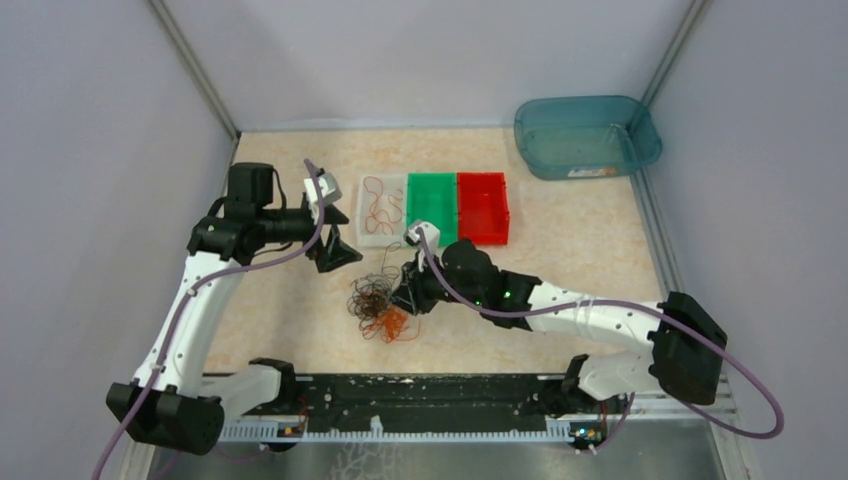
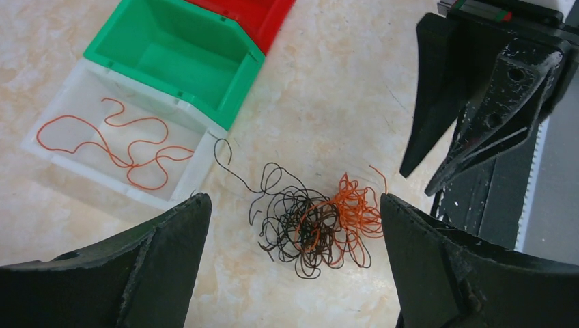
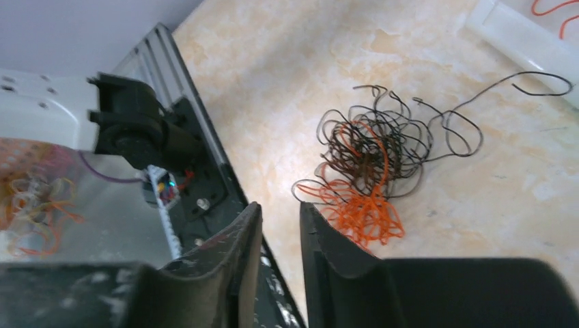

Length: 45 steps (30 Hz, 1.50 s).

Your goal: Untangle the cables

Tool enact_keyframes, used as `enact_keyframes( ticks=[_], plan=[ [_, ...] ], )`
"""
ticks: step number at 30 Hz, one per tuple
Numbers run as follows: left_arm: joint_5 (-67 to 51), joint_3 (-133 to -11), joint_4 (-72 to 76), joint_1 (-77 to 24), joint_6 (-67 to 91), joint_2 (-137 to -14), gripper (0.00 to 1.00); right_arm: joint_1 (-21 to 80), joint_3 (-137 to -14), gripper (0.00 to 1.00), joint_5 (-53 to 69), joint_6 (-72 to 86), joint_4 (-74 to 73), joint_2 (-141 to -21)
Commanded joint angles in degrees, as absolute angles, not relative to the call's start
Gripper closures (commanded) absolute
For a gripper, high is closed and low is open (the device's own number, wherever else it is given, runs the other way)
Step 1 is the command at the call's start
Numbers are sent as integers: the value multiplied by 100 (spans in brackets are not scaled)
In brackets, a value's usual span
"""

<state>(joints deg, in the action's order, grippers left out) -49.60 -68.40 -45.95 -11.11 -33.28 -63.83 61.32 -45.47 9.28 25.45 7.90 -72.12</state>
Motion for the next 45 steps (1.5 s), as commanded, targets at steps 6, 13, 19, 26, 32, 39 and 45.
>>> enact_keyframes(
  ticks=[6, 13, 19, 26, 32, 39, 45],
  plan=[
    [-4938, -6636, -4650, -1099, -3431, -6114, 1, 6141, -4156, 55, 594, 1625, 663, -7916],
    [-4844, -6767, -4674, -1100, -3528, -6152, 1, 6295, -4193, 55, 134, 1661, 669, -8712],
    [-4874, -6666, -4681, -1107, -3479, -6117, 1, 6293, -3642, 57, 57, 1919, 1047, -8605],
    [-4751, -6479, -4716, -1107, -3760, -6003, 1, 6073, -3799, 76, 718, 2617, 606, -8507],
    [-4740, -6266, -4835, -1107, -3966, -6041, 1, 5933, -3736, 99, 1432, 3245, 891, -8177],
    [-4710, -6103, -4868, -1105, -4059, -5895, 1, 5944, -3919, 100, 1537, 3259, 724, -8287],
    [-4609, -6052, -4914, -1108, -4120, -5763, 1, 5942, -4123, 100, 1299, 3003, 491, -8152]
  ],
)
